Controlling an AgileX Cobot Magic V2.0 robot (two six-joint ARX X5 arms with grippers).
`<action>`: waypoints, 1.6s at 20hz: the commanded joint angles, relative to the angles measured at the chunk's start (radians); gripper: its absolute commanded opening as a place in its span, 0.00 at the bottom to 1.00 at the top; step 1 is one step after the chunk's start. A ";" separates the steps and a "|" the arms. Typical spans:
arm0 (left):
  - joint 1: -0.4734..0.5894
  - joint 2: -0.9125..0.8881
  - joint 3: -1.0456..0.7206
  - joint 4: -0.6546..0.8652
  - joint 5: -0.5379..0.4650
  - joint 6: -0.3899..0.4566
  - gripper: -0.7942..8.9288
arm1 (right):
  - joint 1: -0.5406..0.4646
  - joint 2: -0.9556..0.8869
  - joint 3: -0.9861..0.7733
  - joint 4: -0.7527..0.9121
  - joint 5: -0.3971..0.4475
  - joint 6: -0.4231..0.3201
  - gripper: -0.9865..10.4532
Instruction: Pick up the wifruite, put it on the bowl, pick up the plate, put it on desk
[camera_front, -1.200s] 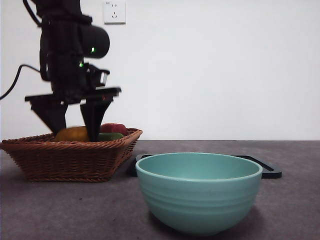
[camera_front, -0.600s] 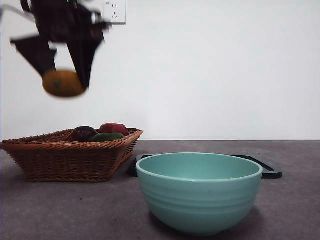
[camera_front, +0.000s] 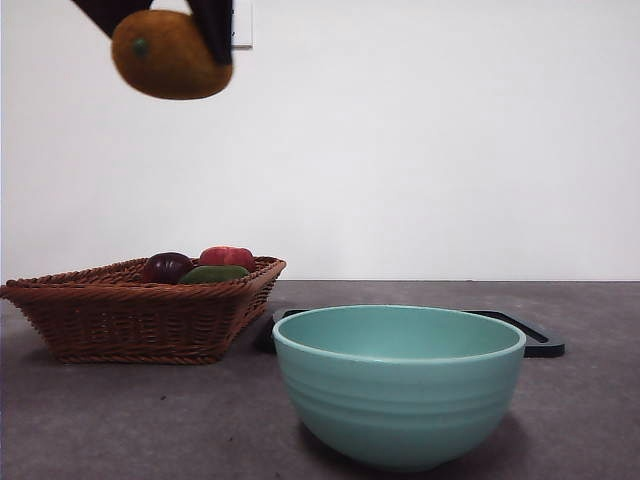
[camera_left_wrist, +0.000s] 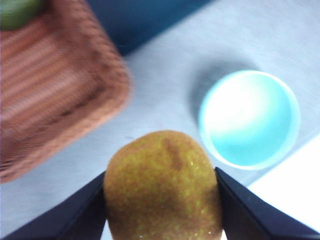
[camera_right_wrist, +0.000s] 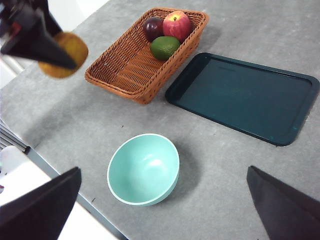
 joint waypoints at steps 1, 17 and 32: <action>-0.071 0.018 0.016 0.012 0.001 -0.039 0.36 | 0.005 0.001 0.018 -0.011 0.003 0.003 0.66; -0.284 0.270 0.016 0.168 0.001 -0.099 0.36 | 0.005 -0.001 0.178 -0.240 -0.003 -0.028 0.66; -0.319 0.513 0.016 0.251 -0.006 -0.105 0.36 | 0.005 -0.001 0.188 -0.258 -0.004 -0.031 0.66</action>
